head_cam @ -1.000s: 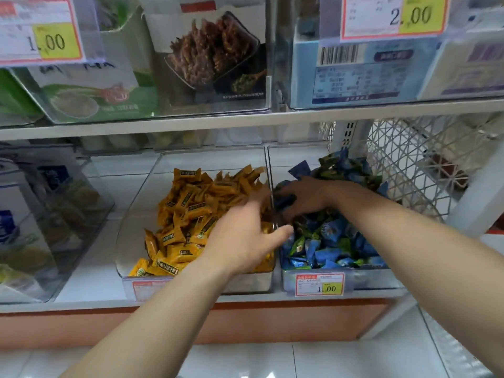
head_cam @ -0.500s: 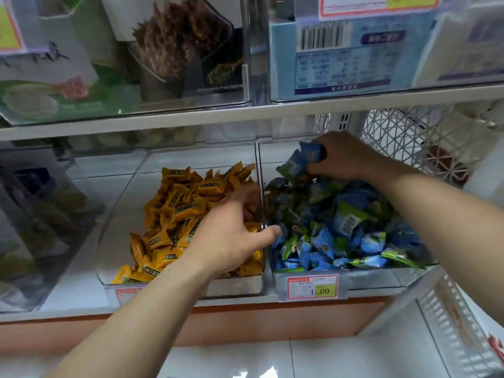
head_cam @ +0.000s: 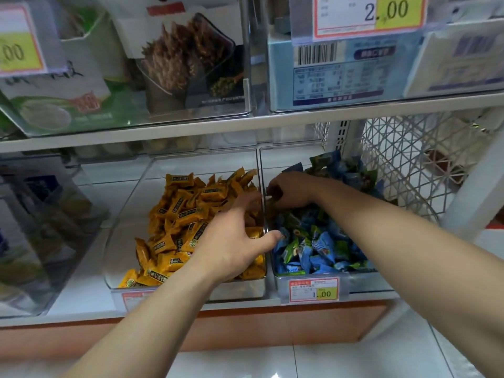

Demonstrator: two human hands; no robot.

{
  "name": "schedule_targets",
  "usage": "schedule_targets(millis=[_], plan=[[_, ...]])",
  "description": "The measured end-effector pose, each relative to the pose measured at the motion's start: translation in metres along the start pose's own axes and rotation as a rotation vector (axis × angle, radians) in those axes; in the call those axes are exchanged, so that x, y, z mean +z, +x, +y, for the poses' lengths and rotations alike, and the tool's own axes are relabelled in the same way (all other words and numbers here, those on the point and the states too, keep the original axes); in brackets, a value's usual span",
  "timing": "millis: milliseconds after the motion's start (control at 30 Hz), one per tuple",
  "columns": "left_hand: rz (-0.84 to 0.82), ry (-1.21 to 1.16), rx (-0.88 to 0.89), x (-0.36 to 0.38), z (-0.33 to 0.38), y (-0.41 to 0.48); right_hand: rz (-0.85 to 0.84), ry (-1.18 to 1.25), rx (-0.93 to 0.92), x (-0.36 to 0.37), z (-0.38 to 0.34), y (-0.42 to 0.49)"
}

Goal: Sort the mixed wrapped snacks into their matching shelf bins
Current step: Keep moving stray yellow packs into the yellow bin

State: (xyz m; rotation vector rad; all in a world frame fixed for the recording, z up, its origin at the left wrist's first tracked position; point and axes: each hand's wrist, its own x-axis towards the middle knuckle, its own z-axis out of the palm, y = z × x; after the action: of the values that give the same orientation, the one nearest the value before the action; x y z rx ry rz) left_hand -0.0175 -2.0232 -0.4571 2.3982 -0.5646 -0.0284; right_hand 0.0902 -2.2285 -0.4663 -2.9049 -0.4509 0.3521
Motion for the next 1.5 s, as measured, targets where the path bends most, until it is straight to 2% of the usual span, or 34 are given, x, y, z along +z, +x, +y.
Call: schedule_targets(millis=[200, 367, 533, 733, 900, 1167, 1367, 1500], plan=[[-0.003, -0.038, 0.014, 0.000, -0.002, 0.000, -0.017, -0.150, 0.062, 0.012, 0.010, 0.016], [-0.007, -0.058, 0.022, 0.000, -0.003, 0.001, -0.015, -0.083, 0.065, 0.015, 0.012, 0.016], [-0.025, -0.076, 0.035, -0.002, -0.004, -0.001, -0.167, -0.049, 0.095, 0.018, 0.005, 0.018], [-0.040, -0.071, 0.026, -0.004, -0.003, 0.000, -0.144, 0.121, 0.075, 0.020, 0.008, 0.016], [-0.047, -0.082, 0.011, -0.005, -0.003, 0.002, 0.010, 0.300, 0.017, 0.002, 0.014, 0.004], [-0.049, -0.102, -0.009, -0.006, -0.004, 0.003, 0.327, 0.845, 0.061, -0.032, 0.023, -0.053], [0.258, -0.003, 0.082, 0.005, 0.023, 0.011, 0.469, 1.105, 0.019, -0.024, 0.001, -0.098], [0.245, -0.178, 0.129, 0.020, 0.045, 0.019, 0.457, 1.256, -0.074, -0.016, -0.014, -0.112]])
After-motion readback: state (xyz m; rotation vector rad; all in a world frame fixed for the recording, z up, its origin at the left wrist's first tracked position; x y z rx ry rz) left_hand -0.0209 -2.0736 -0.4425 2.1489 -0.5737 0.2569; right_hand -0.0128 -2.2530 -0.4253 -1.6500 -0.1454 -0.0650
